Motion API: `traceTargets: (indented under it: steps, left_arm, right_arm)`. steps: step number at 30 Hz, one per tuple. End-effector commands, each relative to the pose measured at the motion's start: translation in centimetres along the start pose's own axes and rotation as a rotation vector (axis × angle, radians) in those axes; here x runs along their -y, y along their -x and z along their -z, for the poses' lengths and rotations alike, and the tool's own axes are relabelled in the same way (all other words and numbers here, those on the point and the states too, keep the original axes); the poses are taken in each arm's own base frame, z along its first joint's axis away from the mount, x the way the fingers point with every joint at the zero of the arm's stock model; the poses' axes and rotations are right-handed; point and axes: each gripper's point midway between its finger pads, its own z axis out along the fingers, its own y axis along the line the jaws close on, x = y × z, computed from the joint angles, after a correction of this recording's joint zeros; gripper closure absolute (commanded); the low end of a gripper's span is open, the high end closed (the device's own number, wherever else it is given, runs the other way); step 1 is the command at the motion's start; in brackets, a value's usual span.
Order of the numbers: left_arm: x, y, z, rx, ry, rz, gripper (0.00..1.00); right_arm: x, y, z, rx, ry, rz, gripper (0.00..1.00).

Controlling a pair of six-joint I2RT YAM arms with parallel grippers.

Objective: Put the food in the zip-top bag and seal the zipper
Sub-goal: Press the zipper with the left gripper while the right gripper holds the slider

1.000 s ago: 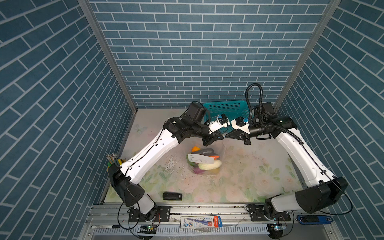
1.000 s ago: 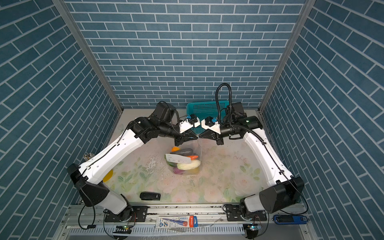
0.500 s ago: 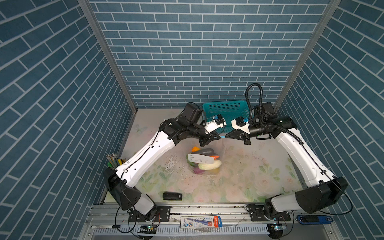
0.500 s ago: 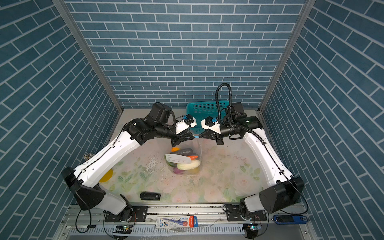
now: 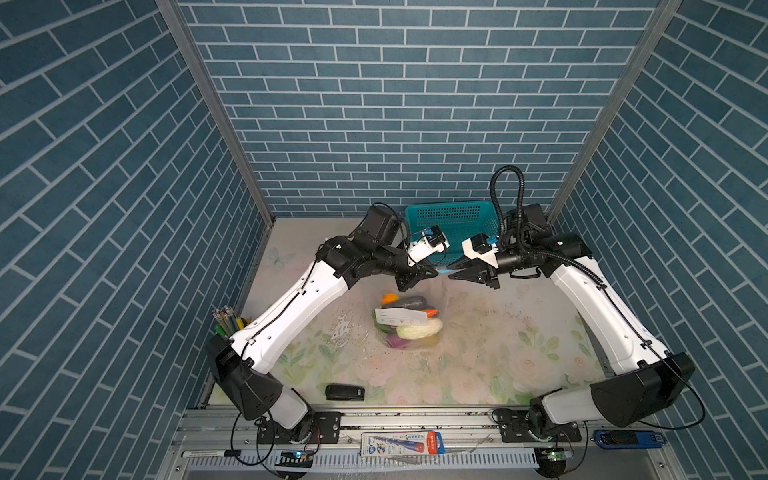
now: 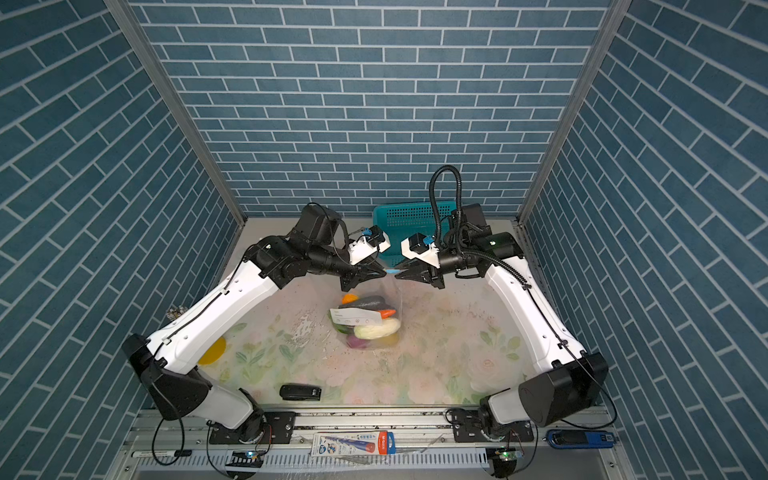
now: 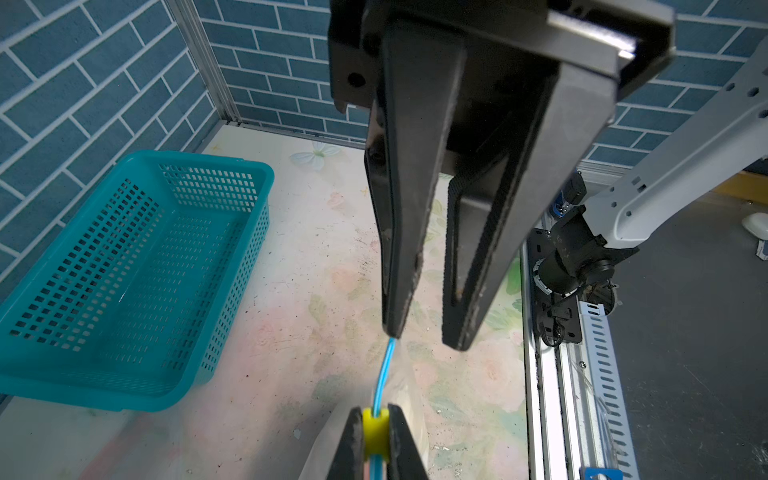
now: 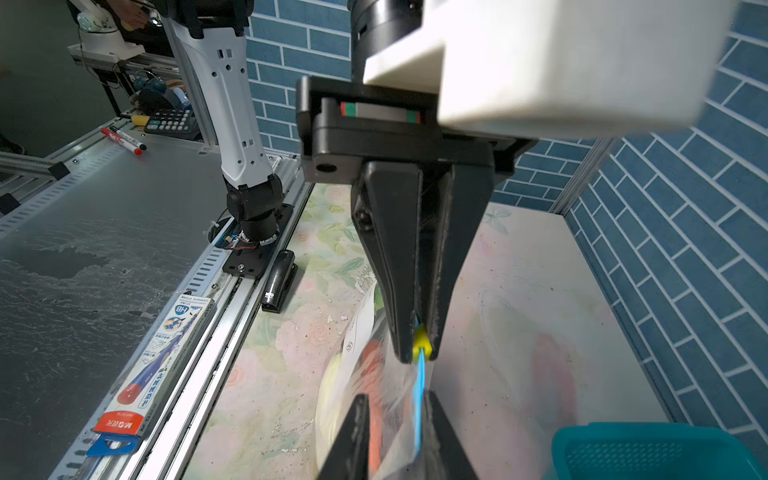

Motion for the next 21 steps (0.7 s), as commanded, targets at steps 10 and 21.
traceTargets:
  steps: [10, 21]
  left_arm:
    - [0.4, 0.0, 0.6, 0.008, -0.008, 0.01, 0.94]
    - [0.5, 0.2, 0.8, 0.017, -0.01, 0.011, 0.94]
  right_arm:
    - [-0.1, 0.0, -1.7, 0.025, 0.066, 0.018, 0.8]
    - [0.0, -0.2, -1.8, 0.016, 0.062, 0.02, 0.96]
